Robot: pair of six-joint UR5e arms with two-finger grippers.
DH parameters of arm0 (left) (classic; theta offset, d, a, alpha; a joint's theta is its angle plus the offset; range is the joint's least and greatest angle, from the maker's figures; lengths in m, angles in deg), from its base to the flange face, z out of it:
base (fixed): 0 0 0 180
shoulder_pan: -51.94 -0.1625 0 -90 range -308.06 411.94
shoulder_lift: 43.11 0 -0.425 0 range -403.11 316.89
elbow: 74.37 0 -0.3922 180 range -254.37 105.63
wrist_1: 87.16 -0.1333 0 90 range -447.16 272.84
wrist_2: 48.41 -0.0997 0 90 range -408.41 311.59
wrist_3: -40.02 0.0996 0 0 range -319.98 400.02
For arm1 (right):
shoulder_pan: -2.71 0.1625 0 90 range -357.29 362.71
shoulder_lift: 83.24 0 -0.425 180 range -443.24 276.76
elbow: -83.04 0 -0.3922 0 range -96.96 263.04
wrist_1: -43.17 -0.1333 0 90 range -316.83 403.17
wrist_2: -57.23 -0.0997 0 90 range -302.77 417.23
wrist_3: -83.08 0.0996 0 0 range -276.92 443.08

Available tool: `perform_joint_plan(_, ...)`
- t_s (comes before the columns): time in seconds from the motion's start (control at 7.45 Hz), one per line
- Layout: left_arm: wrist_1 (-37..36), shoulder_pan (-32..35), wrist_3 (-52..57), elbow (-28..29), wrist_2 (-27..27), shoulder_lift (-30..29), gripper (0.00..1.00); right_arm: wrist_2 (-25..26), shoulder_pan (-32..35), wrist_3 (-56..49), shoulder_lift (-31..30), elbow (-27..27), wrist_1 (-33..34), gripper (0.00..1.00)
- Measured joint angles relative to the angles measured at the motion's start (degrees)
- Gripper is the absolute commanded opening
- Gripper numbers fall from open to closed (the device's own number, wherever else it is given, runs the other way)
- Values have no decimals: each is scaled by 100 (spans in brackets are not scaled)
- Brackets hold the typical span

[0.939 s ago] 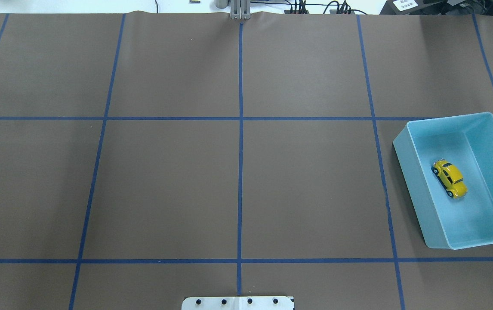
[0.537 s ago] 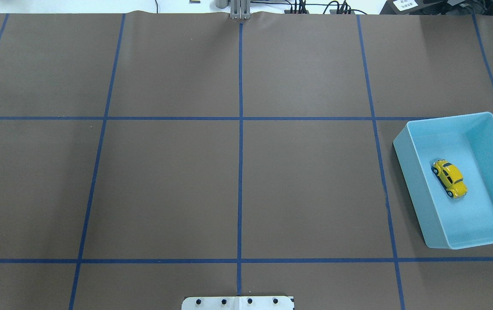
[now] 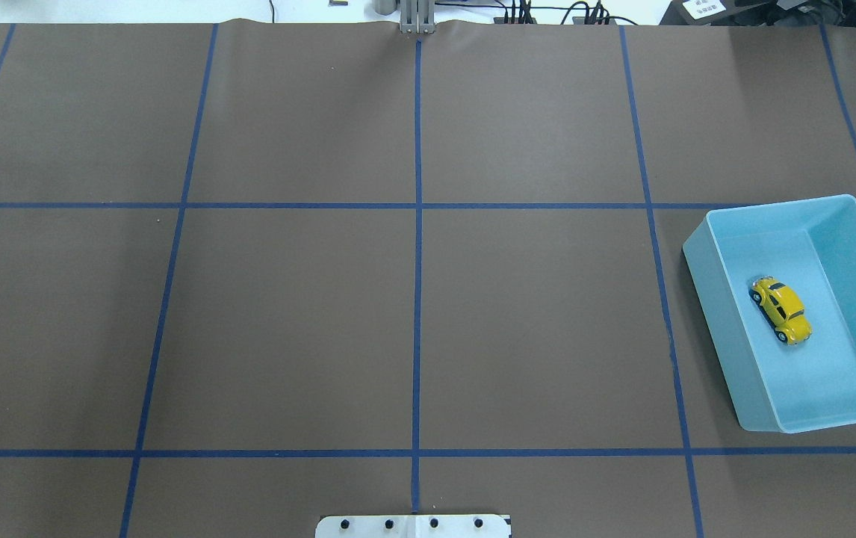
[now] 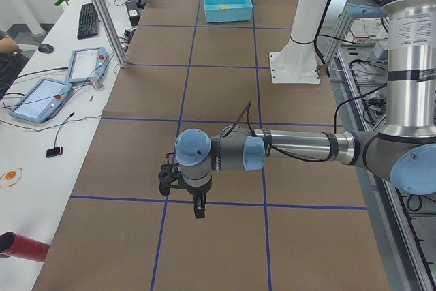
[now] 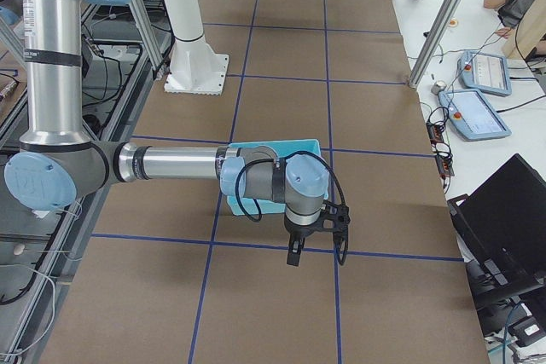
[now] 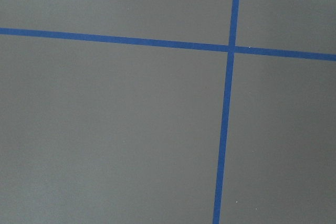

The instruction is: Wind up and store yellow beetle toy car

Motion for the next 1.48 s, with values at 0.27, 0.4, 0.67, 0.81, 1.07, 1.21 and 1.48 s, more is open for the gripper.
perform_joint_plan(0.27, 0, 0, 0, 0, 2, -1, 100, -34, 3, 134, -107, 42, -523, 99)
perform_joint_plan(0.4, 0, 0, 0, 0, 2, -3, 100, -51, 3, 130, -163, 46, -707, 100)
perform_joint_plan(0.67, 15, 0, -2, 0, 4, -6, 100, -92, 9, 116, -291, -130, -817, 99)
perform_joint_plan(0.81, 29, 0, -5, 0, 8, -7, 100, -88, 10, 110, -369, -294, -833, 99)
perform_joint_plan(1.07, 49, 0, -5, 0, 24, -8, 100, -72, 11, 106, -437, -443, -843, 100)
perform_joint_plan(1.21, 56, 0, -6, -2, 43, -9, 100, -65, 12, 107, -448, -447, -842, 100)
perform_joint_plan(1.48, 61, 0, -8, -8, 61, -9, 100, -86, 12, 124, -461, -450, -810, 100)
